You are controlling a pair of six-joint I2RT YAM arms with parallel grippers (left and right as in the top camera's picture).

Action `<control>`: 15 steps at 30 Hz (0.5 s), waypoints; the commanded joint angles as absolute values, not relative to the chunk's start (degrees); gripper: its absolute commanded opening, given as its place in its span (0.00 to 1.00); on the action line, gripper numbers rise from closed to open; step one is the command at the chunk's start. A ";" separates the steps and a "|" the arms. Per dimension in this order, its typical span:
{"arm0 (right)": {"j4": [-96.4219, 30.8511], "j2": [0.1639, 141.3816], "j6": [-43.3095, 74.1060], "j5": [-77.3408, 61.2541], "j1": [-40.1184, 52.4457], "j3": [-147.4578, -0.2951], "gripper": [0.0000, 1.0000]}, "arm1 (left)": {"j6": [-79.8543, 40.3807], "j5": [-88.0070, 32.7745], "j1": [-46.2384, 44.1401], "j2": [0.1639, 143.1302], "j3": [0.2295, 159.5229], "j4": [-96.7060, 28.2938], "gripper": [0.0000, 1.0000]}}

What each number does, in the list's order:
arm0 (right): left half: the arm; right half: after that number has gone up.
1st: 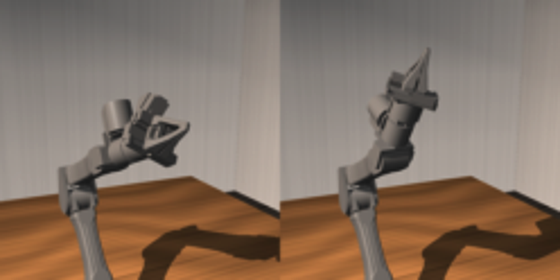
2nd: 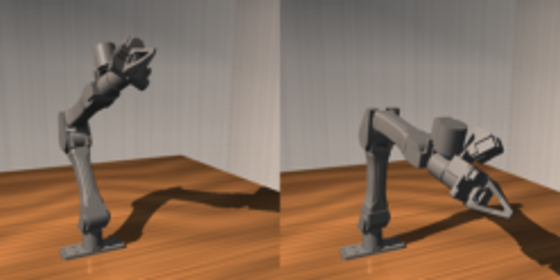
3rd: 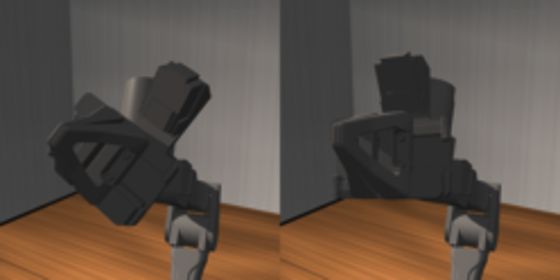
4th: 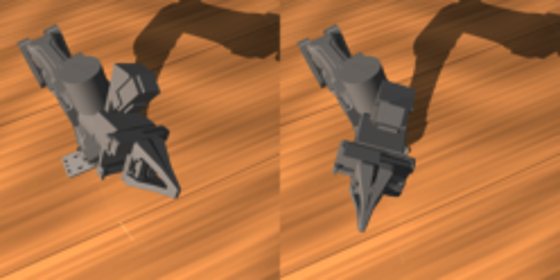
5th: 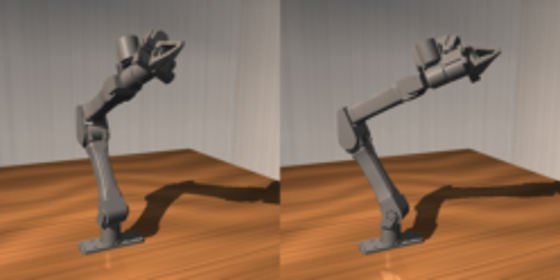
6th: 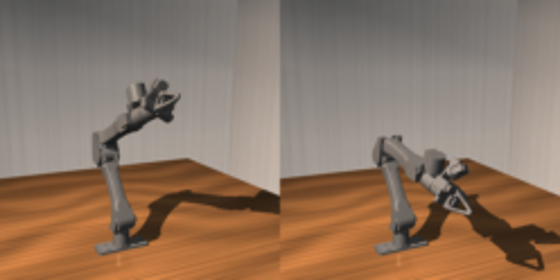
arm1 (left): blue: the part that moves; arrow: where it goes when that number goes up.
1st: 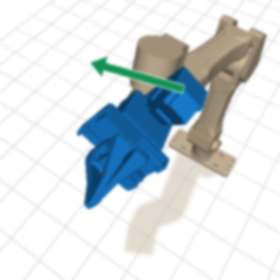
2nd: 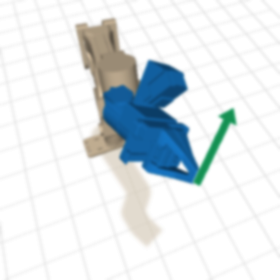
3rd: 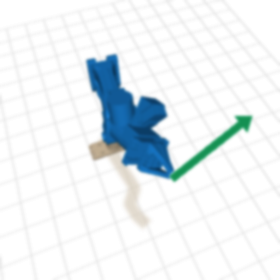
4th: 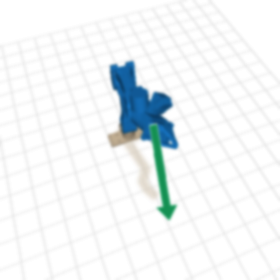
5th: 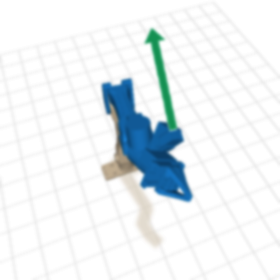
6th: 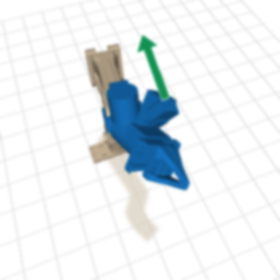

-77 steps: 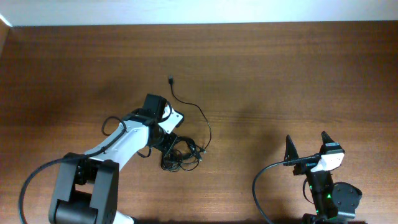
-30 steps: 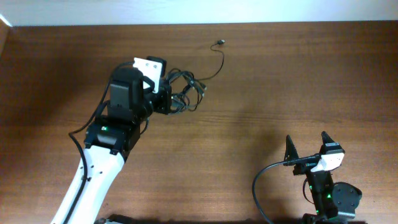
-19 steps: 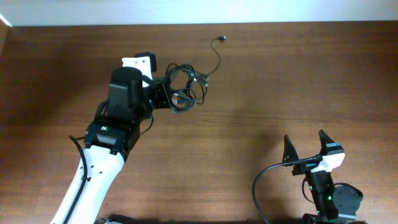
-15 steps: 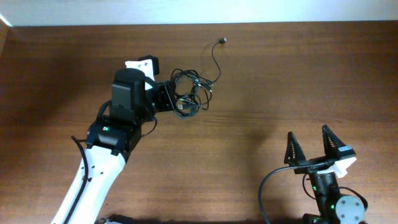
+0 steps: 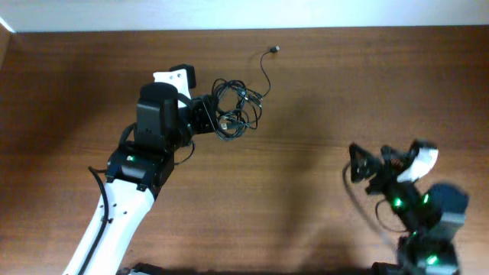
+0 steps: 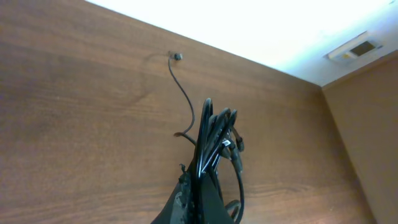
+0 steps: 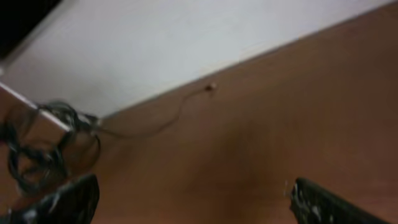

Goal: Untangle cables
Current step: 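Lift the cable bundle with the left gripper and raise it up, then move the right gripper toward the held bundle and grasp a cable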

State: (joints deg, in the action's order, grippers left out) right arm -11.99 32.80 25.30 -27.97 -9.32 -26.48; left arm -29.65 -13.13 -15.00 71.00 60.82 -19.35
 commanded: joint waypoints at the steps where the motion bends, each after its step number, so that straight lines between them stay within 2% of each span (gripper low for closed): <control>1: -27.31 50.72 22.74 -39.79 -8.99 -47.37 0.99 | -30.02 -13.76 -15.25 69.84 61.65 -14.26 0.00; 3: -30.37 61.28 22.92 -54.98 -8.99 -55.00 0.99 | -30.00 -13.74 -15.25 69.84 61.65 -13.80 0.00; 8: -22.96 76.99 23.38 -78.06 -8.99 -56.23 0.99 | -30.20 -15.22 -15.25 69.89 61.65 -14.66 0.00; 10: -21.61 81.71 23.38 -80.95 -8.99 -56.23 0.98 | -30.20 -15.35 -15.25 69.89 61.65 -15.55 0.00; 15: -22.06 87.18 17.89 -77.97 -7.81 -56.16 0.99 | -30.15 -17.78 -15.25 69.89 61.65 -17.28 0.00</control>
